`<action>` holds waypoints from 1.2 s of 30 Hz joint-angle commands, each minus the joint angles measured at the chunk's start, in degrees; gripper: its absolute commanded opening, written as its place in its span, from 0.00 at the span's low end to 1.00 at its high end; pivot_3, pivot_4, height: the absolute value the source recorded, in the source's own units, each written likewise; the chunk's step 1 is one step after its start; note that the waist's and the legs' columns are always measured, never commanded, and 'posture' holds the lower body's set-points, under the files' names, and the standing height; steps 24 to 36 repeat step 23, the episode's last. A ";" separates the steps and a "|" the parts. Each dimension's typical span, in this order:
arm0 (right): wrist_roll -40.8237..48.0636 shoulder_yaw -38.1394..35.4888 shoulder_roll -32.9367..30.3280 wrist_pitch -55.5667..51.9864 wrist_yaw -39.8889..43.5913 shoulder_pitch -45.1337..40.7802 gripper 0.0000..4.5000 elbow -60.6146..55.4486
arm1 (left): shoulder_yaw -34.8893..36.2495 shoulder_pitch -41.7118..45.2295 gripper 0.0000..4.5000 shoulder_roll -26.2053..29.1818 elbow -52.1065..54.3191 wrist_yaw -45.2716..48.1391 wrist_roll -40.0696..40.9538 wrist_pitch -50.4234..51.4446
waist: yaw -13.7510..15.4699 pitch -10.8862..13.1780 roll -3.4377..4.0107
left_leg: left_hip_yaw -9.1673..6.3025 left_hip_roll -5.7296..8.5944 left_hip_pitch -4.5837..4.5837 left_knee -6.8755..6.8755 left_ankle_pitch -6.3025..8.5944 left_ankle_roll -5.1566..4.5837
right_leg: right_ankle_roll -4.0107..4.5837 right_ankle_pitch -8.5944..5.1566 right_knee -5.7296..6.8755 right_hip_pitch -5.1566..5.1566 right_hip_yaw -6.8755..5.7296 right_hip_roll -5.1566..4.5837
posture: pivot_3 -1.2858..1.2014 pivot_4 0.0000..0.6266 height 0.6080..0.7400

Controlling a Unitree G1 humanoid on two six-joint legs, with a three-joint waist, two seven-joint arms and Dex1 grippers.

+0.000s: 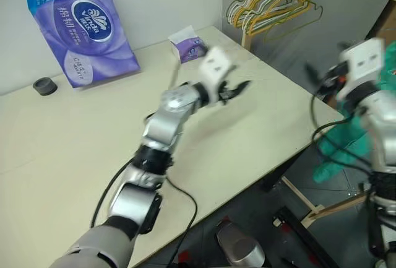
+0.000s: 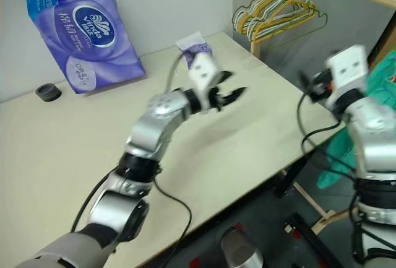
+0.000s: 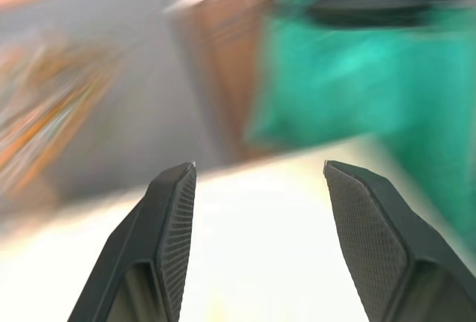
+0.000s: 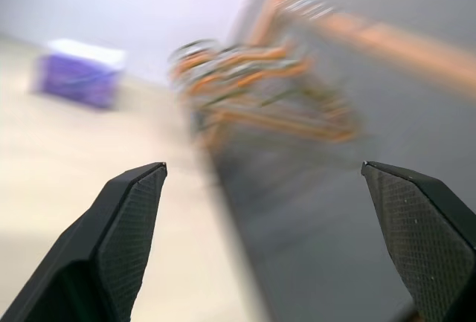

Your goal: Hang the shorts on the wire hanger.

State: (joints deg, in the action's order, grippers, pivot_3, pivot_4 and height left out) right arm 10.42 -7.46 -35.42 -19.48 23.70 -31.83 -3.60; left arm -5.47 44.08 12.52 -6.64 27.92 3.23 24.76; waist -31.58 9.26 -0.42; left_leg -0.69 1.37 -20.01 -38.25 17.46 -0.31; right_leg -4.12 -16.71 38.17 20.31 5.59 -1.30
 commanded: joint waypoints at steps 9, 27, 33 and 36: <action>2.02 10.16 20.56 11.69 7.20 -0.03 0.99 11.87 | 17.02 -31.58 0.64 -2.39 31.72 -29.01 -10.98 16.16 | 11.25 -0.87 -0.62 | -0.64 -0.06 -1.34 -0.77 -0.06 0.10 | 0.08 0.04 0.93 1.49 -0.40 -0.02 | 0.44 0.12 1.00; -0.54 11.86 26.69 19.75 8.02 -2.52 0.99 27.30 | 23.05 -38.55 0.64 -6.82 32.25 -31.52 -6.49 11.20 | 23.87 -2.00 -0.96 | -0.88 0.01 -1.84 -0.98 -0.27 0.36 | 0.59 0.36 0.89 1.94 -0.65 -0.03 | 0.49 0.12 1.00; -0.54 11.86 26.69 19.75 8.02 -2.52 0.99 27.30 | 23.05 -38.55 0.64 -6.82 32.25 -31.52 -6.49 11.20 | 23.87 -2.00 -0.96 | -0.88 0.01 -1.84 -0.98 -0.27 0.36 | 0.59 0.36 0.89 1.94 -0.65 -0.03 | 0.49 0.12 1.00; -0.54 11.86 26.69 19.75 8.02 -2.52 0.99 27.30 | 23.05 -38.55 0.64 -6.82 32.25 -31.52 -6.49 11.20 | 23.87 -2.00 -0.96 | -0.88 0.01 -1.84 -0.98 -0.27 0.36 | 0.59 0.36 0.89 1.94 -0.65 -0.03 | 0.49 0.12 1.00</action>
